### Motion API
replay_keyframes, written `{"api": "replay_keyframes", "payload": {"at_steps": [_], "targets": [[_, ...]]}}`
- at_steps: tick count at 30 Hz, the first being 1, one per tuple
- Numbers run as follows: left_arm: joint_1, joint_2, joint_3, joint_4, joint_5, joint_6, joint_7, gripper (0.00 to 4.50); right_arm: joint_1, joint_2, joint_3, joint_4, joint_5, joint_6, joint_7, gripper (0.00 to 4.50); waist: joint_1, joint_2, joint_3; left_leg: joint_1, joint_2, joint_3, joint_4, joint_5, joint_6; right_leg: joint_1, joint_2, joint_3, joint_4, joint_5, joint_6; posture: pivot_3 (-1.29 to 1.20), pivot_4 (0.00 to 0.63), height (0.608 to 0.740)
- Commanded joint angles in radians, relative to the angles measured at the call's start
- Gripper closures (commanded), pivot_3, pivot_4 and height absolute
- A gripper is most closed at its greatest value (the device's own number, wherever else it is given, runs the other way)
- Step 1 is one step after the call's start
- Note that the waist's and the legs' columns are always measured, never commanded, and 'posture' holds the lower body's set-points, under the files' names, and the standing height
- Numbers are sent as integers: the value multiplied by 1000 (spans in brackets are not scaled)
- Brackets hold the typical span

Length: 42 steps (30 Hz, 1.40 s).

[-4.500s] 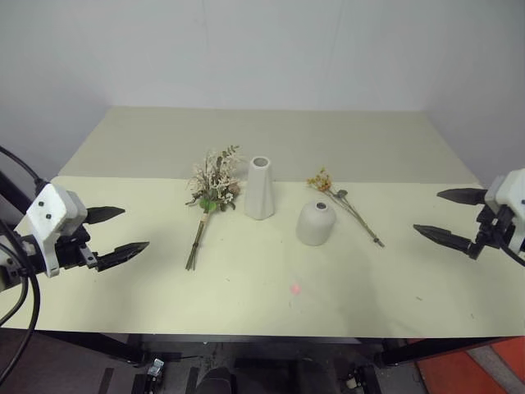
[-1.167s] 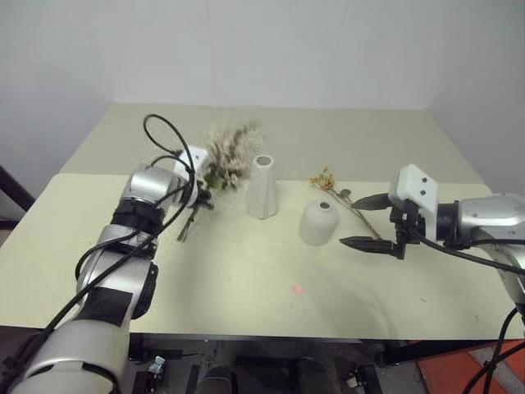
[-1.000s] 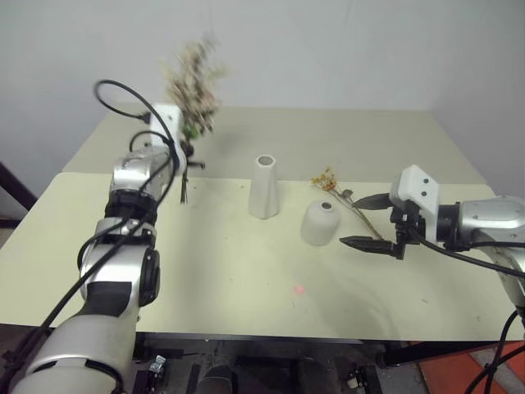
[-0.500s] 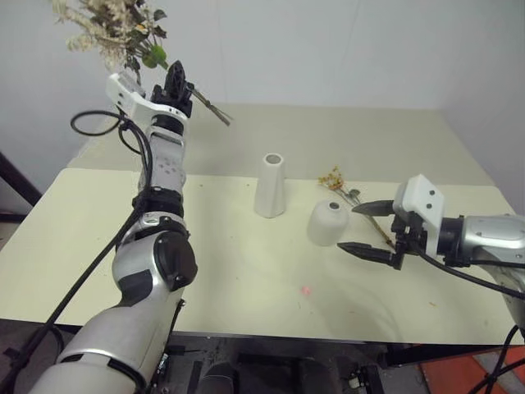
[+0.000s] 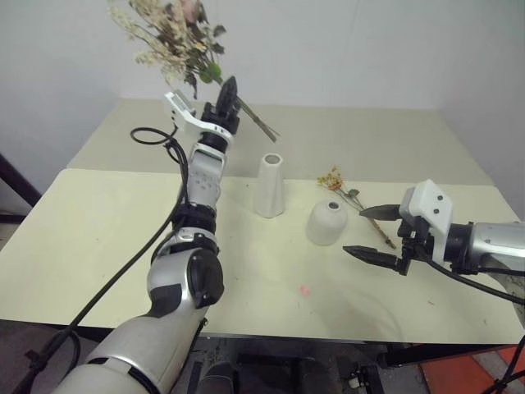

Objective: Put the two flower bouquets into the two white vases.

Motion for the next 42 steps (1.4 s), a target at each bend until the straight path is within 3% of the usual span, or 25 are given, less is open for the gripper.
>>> {"api": "replay_keyframes", "payload": {"at_steps": [1,23,33,42], "targets": [[14,12,-24,-102,-6,19,4,4380,3,-20,-30,-24,-6,-12,-7,0,-5,0,0,0,0,0,0,0,0,0,0,0,0,0,0,0,150,740],[89,39,-158,-172,67,46,-60,4380,-6,-4,-14,-16,-29,-19,-23,0,-2,0,0,1,0,0,0,0,0,1,1,1,0,0,0,0,150,740],[59,38,-95,-132,24,14,-28,4380,0,-9,-21,-11,-29,-24,-25,0,-2,0,0,1,0,0,0,0,0,0,1,1,0,0,0,0,150,740],[80,52,-150,-148,72,23,-65,4380,-21,-7,-10,4,-36,-29,-27,0,1,0,0,1,0,0,0,0,0,1,1,1,0,0,0,0,150,740]]}}
